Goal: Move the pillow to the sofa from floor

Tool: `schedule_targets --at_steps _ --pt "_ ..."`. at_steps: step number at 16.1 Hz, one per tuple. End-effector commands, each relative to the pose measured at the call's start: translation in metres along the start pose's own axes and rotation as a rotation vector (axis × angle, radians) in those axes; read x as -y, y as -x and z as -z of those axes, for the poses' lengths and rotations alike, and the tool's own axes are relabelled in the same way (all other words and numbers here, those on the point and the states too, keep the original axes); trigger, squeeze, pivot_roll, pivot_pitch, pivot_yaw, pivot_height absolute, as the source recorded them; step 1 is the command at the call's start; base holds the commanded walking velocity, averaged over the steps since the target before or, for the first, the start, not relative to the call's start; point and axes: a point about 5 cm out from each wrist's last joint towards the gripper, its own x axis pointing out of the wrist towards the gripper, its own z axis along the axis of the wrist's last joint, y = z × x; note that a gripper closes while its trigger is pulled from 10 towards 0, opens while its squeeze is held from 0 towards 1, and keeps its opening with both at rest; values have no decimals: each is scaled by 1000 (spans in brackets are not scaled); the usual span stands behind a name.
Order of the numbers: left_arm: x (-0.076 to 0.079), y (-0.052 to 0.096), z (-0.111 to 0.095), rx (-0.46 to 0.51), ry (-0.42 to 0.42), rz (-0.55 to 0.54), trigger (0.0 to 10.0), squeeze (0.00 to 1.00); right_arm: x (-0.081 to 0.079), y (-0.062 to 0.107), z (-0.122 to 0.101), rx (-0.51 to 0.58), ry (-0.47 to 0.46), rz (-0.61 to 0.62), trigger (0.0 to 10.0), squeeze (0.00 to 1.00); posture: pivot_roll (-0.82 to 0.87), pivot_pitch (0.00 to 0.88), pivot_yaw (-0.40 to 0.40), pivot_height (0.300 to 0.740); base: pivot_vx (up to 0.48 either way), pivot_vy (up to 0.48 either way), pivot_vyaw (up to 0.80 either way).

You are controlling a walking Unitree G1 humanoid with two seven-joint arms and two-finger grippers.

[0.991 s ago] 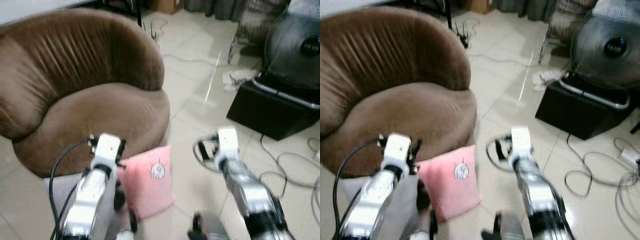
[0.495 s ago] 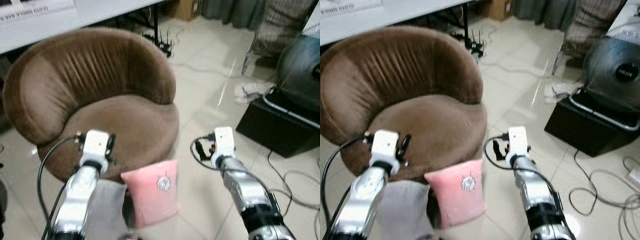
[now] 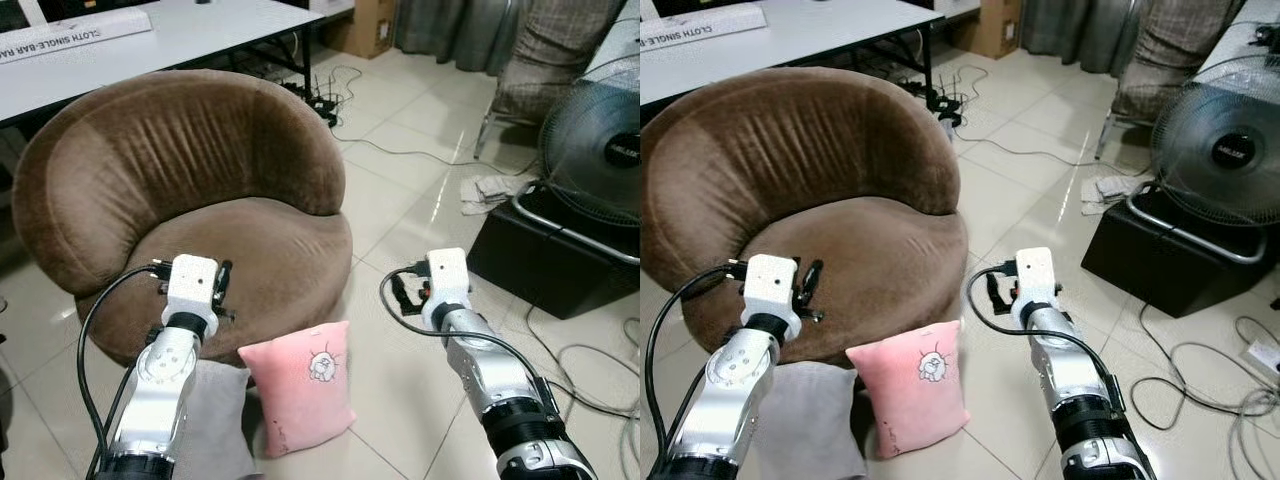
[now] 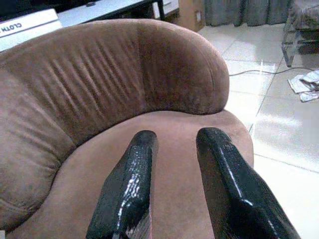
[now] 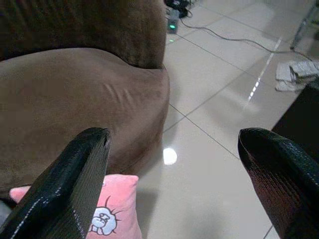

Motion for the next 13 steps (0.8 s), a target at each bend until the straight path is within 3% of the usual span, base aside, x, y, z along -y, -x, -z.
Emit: schedule_targets --at_steps 1,13 --pt "3 -5 -5 16 10 -3 10000 0 3 0 -1 4 11 -1 10000 0 72 0 16 740 0 -469 419" --pt "7 -2 -5 27 -25 6 10000 0 5 -1 2 -3 25 -35 10000 0 88 0 -1 740 0 -480 782"
